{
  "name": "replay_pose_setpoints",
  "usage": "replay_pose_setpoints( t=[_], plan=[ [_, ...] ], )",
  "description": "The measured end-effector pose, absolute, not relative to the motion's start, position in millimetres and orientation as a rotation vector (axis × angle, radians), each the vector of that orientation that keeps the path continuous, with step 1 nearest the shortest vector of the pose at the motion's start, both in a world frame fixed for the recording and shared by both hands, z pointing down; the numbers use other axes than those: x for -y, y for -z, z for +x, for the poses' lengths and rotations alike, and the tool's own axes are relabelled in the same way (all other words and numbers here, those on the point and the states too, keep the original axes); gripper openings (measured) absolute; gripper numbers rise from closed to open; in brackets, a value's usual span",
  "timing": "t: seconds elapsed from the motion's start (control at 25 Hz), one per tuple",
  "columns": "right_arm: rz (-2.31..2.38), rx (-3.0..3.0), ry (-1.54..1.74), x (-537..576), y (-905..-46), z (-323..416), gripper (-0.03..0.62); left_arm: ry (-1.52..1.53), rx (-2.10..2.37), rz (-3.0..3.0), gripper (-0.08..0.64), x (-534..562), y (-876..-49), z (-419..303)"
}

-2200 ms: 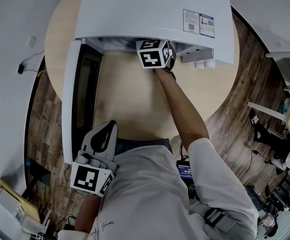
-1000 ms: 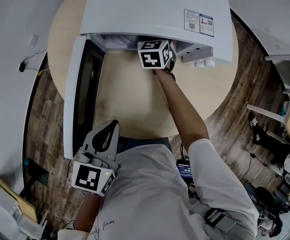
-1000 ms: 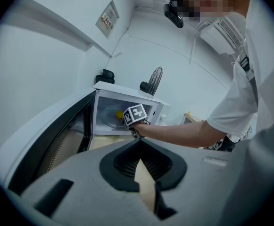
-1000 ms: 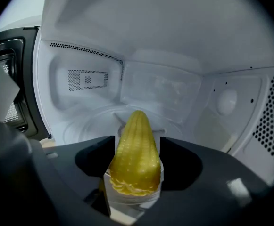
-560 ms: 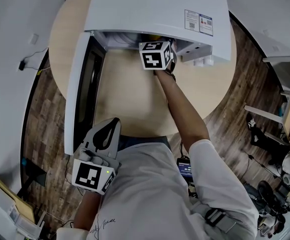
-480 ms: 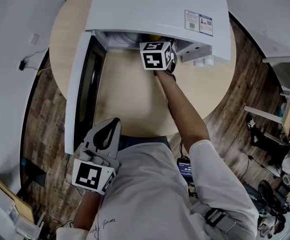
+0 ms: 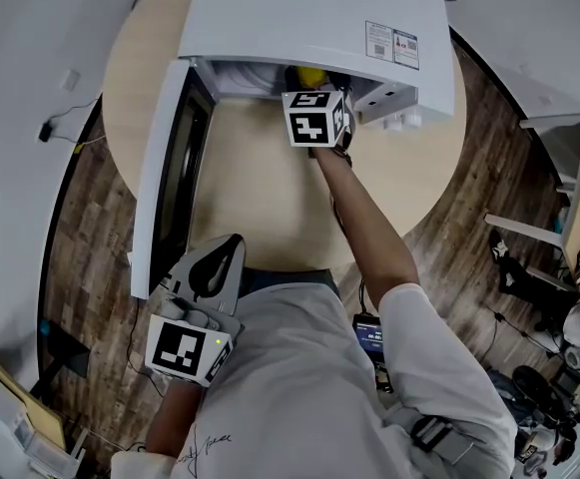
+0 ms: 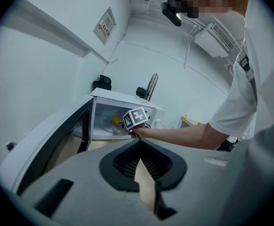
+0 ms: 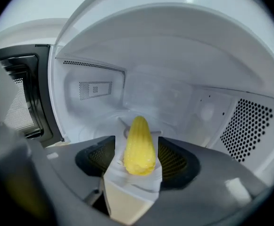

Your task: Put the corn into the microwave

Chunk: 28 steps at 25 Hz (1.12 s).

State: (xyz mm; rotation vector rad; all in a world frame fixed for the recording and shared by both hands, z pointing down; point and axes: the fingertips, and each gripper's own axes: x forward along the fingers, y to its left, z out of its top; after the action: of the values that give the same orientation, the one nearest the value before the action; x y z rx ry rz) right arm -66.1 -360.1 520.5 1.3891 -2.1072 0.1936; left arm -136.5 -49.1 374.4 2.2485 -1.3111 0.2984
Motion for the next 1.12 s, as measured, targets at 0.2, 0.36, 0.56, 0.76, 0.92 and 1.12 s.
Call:
replay_pose_setpoints(
  t=[0.2,0.36,0.56,0.76,0.92,1.12],
  plan=[
    [1.366,2.104,-0.18,349,-518,-67,0.291,-0.298,1.308,2.264,-0.009,45,-372,-138],
    [1.372,2.107,-0.195,341,-513,-66,0.277,-0.292,1.308,2.275,-0.009,42,-369,-140],
    [1.391,2.109,-0.201,331,-503,-64,0.258,-0.288,1.302,2.288,-0.009,37,-365,-143],
    [1.396,2.132,-0.239,317,-494,-62,0.249,-0.278,1.301,2.305,-0.009,34,-361,-145],
    [1.387,2.149,-0.254,304,-486,-60,0.241,-0.25,1.308,2.301,-0.009,33,-359,-148],
    [1.38,2.165,-0.267,291,-477,-56,0.21,-0.233,1.293,2.316,-0.009,29,-357,-145]
  ],
)
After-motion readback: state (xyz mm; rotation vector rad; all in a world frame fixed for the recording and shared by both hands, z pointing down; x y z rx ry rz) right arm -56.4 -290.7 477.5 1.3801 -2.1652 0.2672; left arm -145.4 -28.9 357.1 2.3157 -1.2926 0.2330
